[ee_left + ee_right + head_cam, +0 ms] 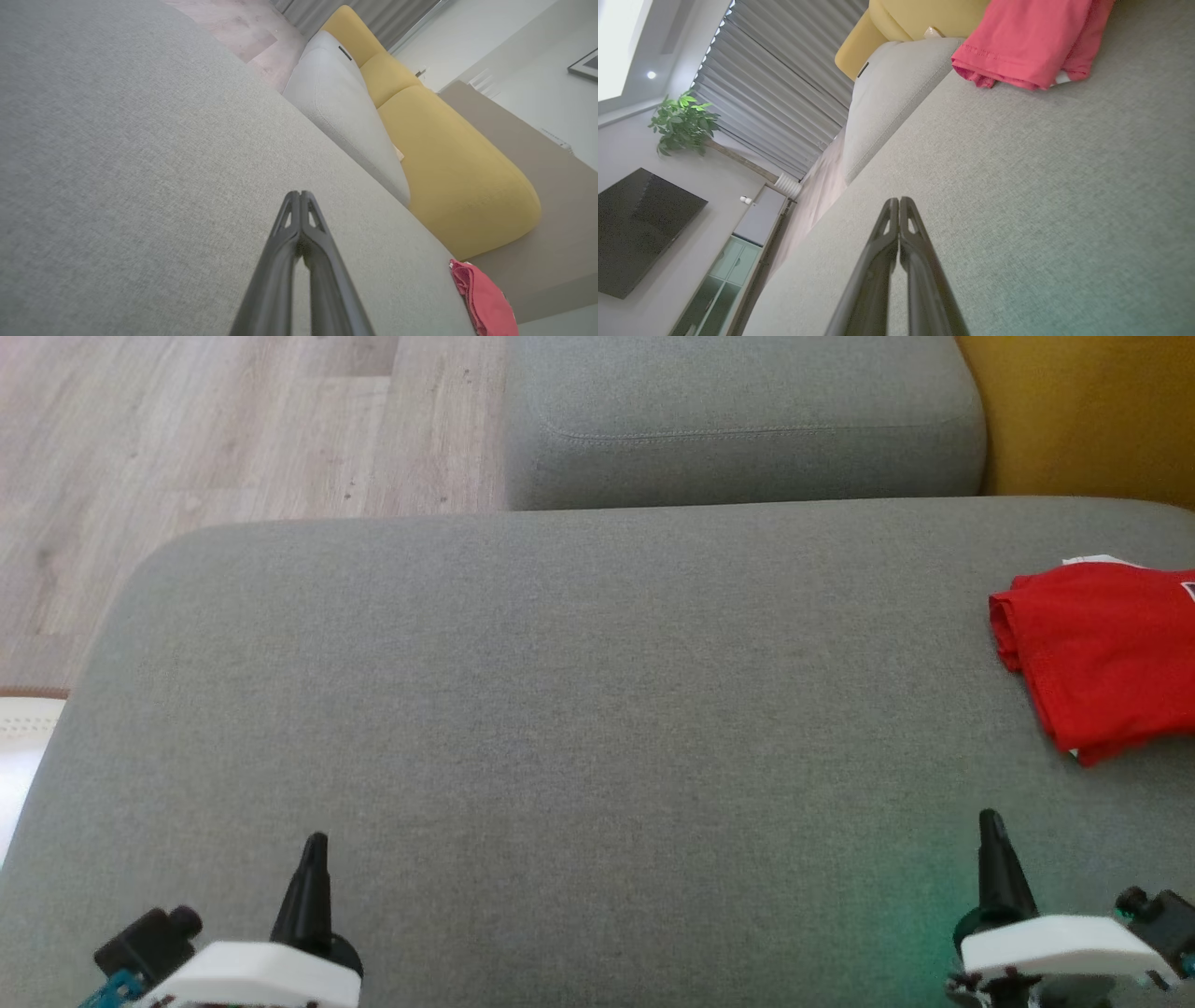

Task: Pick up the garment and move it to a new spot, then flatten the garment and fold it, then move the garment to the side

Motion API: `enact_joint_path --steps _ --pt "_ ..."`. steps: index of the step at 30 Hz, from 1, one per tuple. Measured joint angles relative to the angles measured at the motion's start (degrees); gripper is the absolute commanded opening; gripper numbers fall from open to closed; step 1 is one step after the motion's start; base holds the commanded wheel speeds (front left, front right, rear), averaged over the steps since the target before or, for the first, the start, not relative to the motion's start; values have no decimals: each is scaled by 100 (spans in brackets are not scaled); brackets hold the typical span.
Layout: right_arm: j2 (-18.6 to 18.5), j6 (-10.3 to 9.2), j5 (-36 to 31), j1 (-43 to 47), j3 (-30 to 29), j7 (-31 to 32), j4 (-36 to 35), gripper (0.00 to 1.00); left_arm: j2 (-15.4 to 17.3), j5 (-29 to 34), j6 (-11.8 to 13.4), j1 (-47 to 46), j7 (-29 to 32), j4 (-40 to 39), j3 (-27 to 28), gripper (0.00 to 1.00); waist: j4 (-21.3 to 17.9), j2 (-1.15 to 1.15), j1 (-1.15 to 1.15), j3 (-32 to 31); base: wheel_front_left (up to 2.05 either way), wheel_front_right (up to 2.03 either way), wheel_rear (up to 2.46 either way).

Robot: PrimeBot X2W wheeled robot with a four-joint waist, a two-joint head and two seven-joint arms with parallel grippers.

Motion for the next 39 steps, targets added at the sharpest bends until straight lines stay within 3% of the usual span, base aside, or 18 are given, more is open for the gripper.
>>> enact_joint_path --steps 39 --pt "-8 0 2514 -422 -385 615 -66 0 4 -2770 -336 -648 610 360 471 0 -170 0 0 149 0 0 0"
